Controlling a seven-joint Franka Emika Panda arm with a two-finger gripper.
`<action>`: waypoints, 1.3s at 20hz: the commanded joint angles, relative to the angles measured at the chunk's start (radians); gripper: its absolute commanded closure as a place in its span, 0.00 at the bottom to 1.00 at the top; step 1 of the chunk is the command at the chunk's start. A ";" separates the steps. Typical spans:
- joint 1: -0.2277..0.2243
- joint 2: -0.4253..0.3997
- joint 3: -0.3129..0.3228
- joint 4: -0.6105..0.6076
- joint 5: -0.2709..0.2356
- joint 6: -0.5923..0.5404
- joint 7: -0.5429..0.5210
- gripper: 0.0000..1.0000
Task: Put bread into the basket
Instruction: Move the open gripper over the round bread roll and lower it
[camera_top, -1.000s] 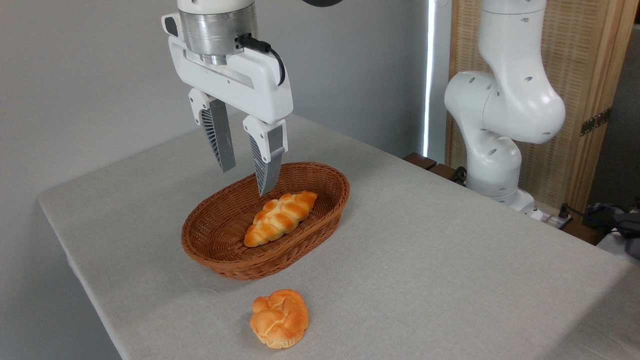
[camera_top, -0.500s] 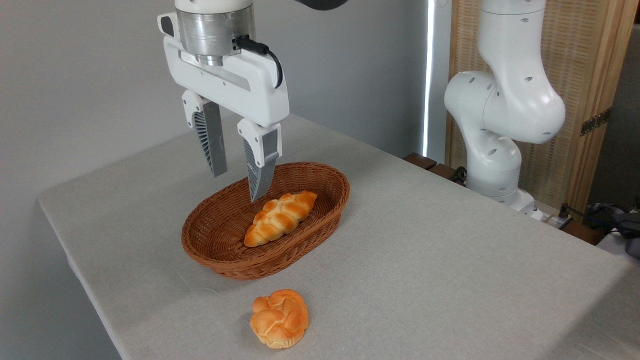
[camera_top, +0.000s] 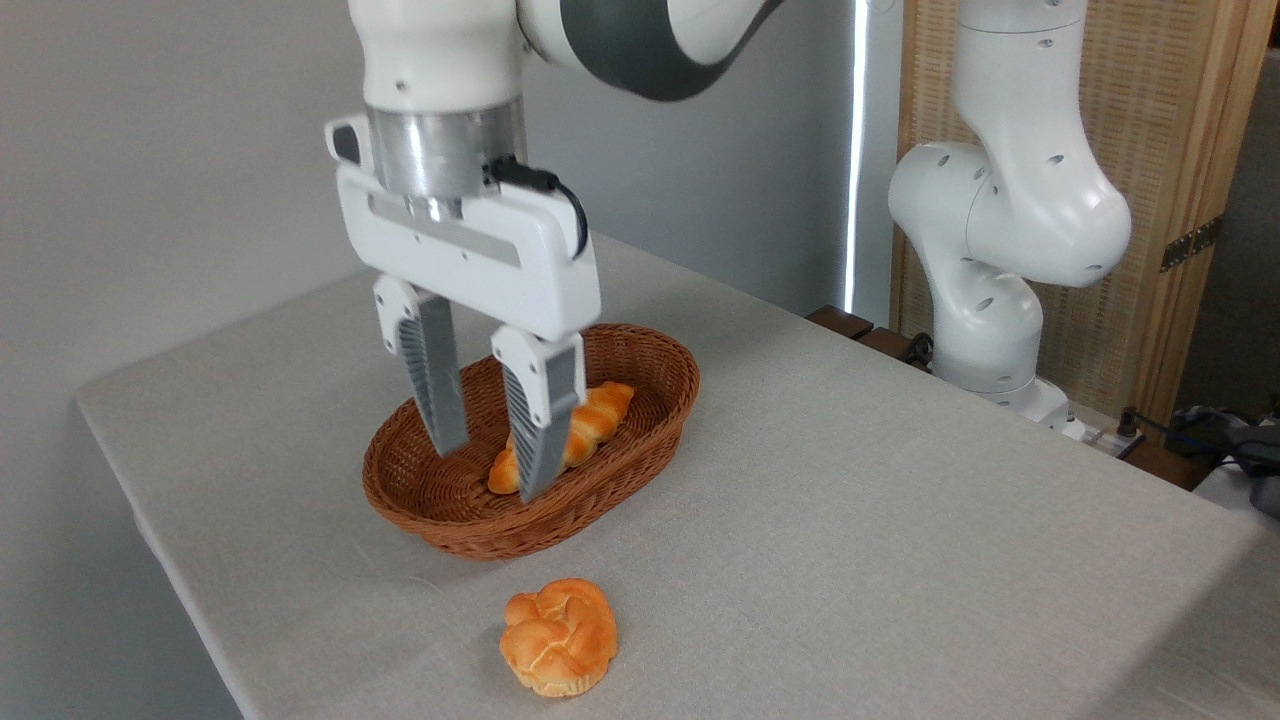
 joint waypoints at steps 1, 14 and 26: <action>-0.003 -0.022 0.017 -0.102 0.067 0.056 0.016 0.00; -0.003 -0.010 0.051 -0.269 0.069 0.247 0.015 0.00; -0.008 0.004 0.051 -0.308 0.071 0.340 0.018 0.00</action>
